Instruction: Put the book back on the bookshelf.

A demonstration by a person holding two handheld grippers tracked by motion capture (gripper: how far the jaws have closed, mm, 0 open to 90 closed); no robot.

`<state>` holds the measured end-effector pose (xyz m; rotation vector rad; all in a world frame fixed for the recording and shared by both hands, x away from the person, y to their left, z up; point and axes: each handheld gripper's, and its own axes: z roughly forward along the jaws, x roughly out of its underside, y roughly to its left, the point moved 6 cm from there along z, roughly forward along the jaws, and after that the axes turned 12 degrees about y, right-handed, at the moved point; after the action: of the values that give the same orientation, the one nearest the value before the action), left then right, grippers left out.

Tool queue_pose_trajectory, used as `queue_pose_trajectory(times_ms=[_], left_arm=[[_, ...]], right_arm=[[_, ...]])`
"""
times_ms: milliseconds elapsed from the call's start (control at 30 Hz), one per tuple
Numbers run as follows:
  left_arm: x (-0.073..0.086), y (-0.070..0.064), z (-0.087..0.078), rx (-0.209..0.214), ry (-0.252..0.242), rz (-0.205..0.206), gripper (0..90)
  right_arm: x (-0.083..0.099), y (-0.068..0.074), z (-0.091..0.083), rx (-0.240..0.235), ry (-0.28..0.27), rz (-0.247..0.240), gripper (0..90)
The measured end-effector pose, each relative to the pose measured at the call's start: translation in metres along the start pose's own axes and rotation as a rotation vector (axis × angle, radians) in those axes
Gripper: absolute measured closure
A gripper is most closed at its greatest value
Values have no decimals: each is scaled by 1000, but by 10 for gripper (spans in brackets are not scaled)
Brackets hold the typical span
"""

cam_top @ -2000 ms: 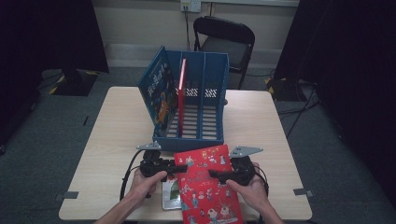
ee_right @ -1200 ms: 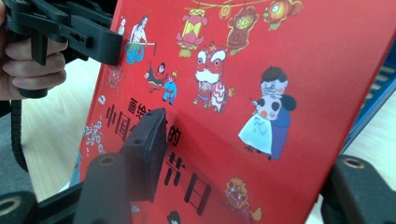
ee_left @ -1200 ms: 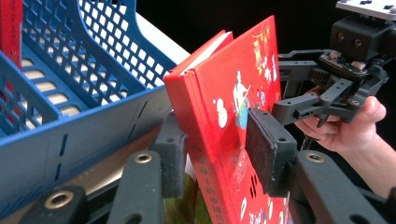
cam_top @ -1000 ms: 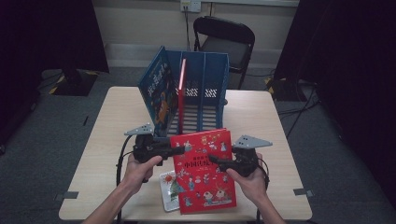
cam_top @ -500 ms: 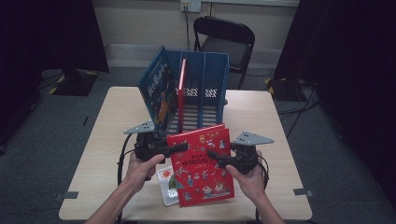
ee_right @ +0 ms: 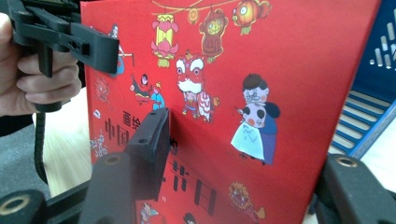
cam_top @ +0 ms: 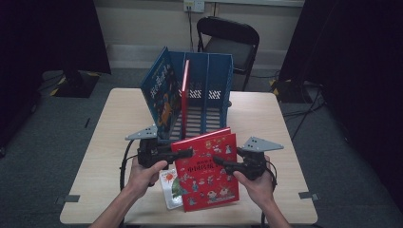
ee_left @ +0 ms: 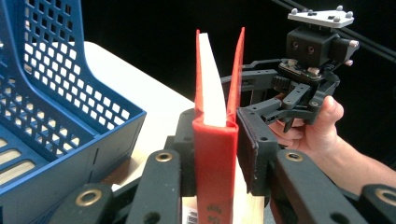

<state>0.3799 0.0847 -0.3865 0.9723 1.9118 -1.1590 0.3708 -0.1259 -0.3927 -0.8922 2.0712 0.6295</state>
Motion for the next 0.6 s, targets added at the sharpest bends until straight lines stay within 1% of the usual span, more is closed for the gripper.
queue_pose_trajectory(times_ms=[33,67,167,233,333,367,400,433,467,533,600], left_arm=[[-1,-2,0,-2,6,9,714],[-1,-4,1,-4,9,17,716],[-2,-8,3,-9,12,27,717],[-3,-8,4,-7,11,24,719],[-3,-9,4,-9,16,29,722],[-2,-9,4,-13,17,31,737],[-2,-9,3,-12,12,25,768],[-2,-8,3,-20,12,26,788],[-2,-8,3,-23,11,29,789],[-3,-9,4,-7,11,32,791],[-3,-10,5,-7,13,38,792]], right_arm=[[1,1,-2,6,-6,-4,417],[1,1,-4,23,-11,-12,407],[3,2,-8,44,-16,-25,395],[4,1,-10,44,-18,-20,394],[4,-3,-14,43,-37,-3,390],[3,-4,-15,58,-40,-1,380],[2,-8,-18,99,-54,-1,361],[2,-11,-22,120,-63,10,354],[1,-13,-25,117,-75,11,366],[2,-16,-28,124,-70,10,350],[5,-18,-24,112,-41,19,321]])
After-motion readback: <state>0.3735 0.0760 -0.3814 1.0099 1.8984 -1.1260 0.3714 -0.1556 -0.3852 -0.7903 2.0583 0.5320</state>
